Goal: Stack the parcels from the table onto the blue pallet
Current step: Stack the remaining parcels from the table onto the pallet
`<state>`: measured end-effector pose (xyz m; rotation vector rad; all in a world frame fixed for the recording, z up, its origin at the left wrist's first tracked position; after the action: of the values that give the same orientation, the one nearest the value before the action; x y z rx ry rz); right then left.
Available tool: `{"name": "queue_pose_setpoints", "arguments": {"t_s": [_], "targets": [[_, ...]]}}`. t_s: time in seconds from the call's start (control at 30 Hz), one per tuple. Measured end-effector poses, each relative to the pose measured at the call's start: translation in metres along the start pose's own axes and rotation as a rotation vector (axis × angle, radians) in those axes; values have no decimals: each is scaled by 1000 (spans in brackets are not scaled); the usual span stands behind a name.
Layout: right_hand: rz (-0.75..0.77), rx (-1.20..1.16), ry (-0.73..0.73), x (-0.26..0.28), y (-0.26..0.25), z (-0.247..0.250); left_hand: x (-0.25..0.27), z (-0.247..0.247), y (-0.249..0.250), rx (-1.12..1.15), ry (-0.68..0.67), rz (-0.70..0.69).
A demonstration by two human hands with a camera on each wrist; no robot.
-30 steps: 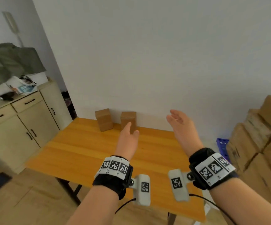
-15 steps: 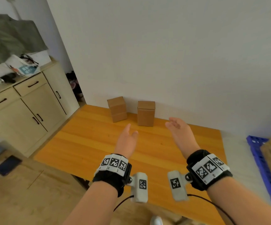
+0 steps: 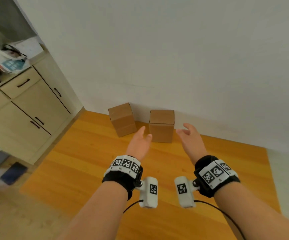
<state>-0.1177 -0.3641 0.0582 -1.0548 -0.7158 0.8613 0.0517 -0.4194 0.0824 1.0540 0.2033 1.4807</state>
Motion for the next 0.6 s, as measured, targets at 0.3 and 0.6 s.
{"name": "queue_pose_setpoints", "arguments": {"t_s": [0.3,0.6], "targets": [[-61,16,-109,-73,34,-23,-82,-25,20,-12,-78,105],[-60,6,-137,-77,43,-30,-90,-30,11,83,-83,125]]}}
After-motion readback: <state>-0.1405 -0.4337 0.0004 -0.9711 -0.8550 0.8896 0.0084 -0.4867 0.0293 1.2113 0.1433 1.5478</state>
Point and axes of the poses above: each hand's wrist, its own x-axis away from the middle knuckle, its own z-axis out of the back of the hand, y = z × x, the point moved 3 cm from there along -x, towards the middle knuckle, and after that the axes turned 12 degrees about z, right-handed, at the moved point
